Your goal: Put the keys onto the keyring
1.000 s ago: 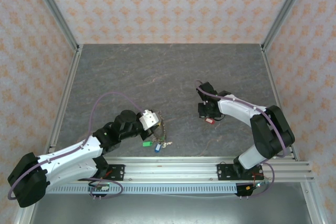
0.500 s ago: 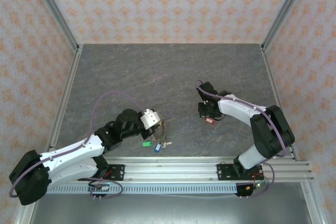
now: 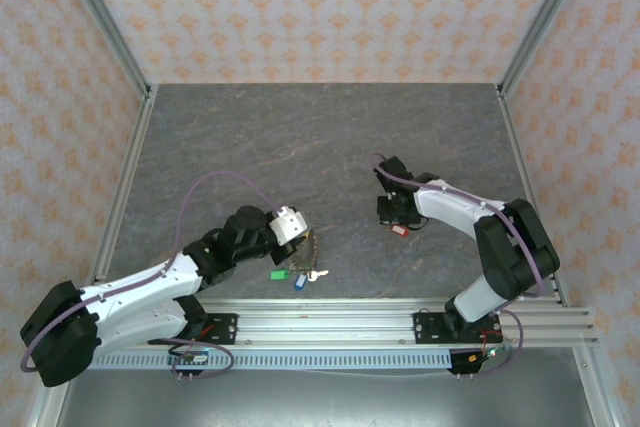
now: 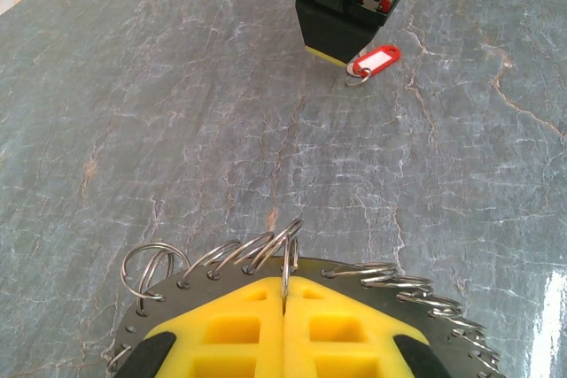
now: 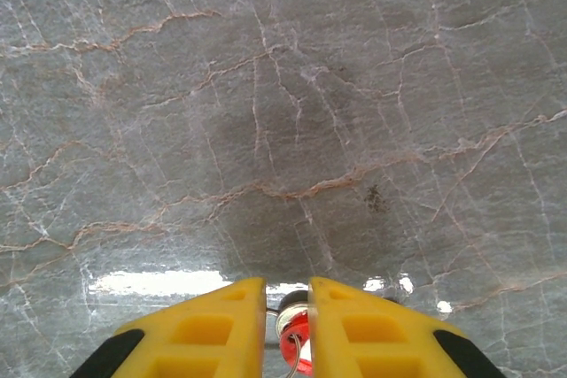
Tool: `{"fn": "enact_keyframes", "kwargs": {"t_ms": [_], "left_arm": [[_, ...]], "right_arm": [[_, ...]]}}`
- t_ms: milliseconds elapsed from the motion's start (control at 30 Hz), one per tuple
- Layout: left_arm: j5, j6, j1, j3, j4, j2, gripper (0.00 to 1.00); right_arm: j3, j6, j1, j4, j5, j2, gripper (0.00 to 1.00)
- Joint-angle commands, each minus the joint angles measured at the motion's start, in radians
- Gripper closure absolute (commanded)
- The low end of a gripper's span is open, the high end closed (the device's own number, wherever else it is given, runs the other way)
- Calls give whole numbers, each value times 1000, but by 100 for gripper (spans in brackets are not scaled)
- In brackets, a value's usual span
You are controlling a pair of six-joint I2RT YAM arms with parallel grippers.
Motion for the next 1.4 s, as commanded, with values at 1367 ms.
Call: {"fn": "enact_keyframes", "kwargs": {"t_ms": [1367], "left_arm": [[-19,29,-2,69,-81,129,100]], "right_arm": [[-56,-21,-6,80,-21,-112,81]]}}
